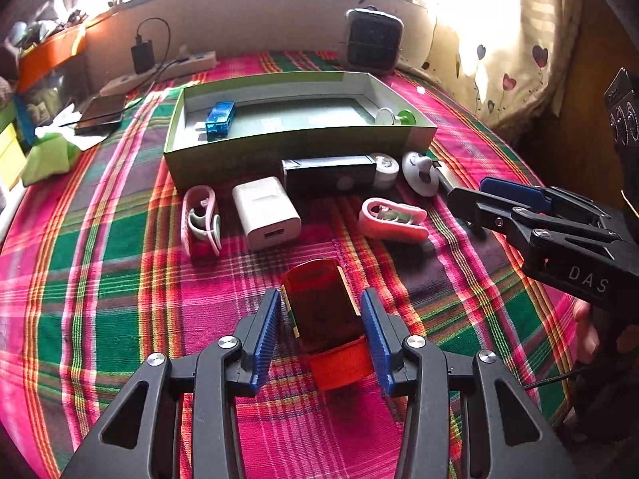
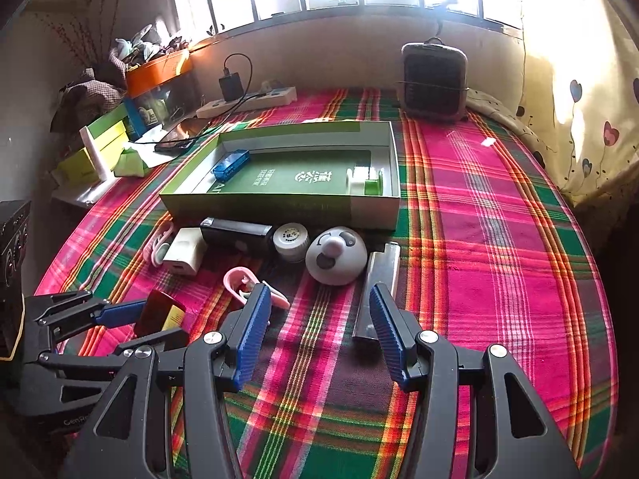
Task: Organize rigid objects
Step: 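Move left gripper around the red-capped brown bottle while right gripper approaches the pink clip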
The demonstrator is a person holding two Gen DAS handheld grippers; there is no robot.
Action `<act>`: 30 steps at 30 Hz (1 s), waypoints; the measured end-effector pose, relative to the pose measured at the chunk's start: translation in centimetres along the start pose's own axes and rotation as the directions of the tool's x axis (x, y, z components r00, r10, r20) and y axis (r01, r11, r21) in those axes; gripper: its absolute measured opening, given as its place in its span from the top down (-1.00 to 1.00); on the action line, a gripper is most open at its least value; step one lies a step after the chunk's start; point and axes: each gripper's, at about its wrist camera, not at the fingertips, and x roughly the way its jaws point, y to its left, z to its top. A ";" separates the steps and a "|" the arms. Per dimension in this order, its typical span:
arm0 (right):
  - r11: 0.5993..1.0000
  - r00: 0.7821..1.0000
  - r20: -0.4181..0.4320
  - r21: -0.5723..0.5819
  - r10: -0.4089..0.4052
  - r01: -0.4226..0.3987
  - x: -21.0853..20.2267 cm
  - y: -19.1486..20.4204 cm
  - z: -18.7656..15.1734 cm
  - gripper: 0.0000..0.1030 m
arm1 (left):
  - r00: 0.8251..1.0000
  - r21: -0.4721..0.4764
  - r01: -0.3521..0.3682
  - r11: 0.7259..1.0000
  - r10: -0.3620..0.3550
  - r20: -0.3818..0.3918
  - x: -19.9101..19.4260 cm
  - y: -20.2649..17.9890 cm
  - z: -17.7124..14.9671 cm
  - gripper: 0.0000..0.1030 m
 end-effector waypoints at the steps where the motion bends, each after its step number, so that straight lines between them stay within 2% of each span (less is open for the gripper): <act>1: 1.000 1.000 -0.003 -0.002 0.002 -0.002 0.1 0.1 0.0 -0.02 | 1.000 -0.007 -0.004 1.000 0.004 0.003 -0.1 0.3 -0.1 0.22; 11: 0.998 0.999 -0.039 -0.049 0.037 -0.039 1.7 1.4 0.3 -0.02 | 1.000 -0.057 -0.013 0.998 0.014 0.024 -0.7 3.0 -0.5 0.26; 26: 0.985 0.989 -0.108 -0.135 0.096 -0.110 4.1 3.6 0.4 -0.02 | 0.999 -0.106 0.030 0.994 -0.027 0.026 -1.5 5.7 -1.0 0.26; 30: 0.979 0.987 -0.122 -0.163 0.100 -0.120 4.3 4.3 0.0 -0.02 | 1.000 -0.108 0.008 0.994 -0.006 0.019 -1.6 6.1 -1.2 0.26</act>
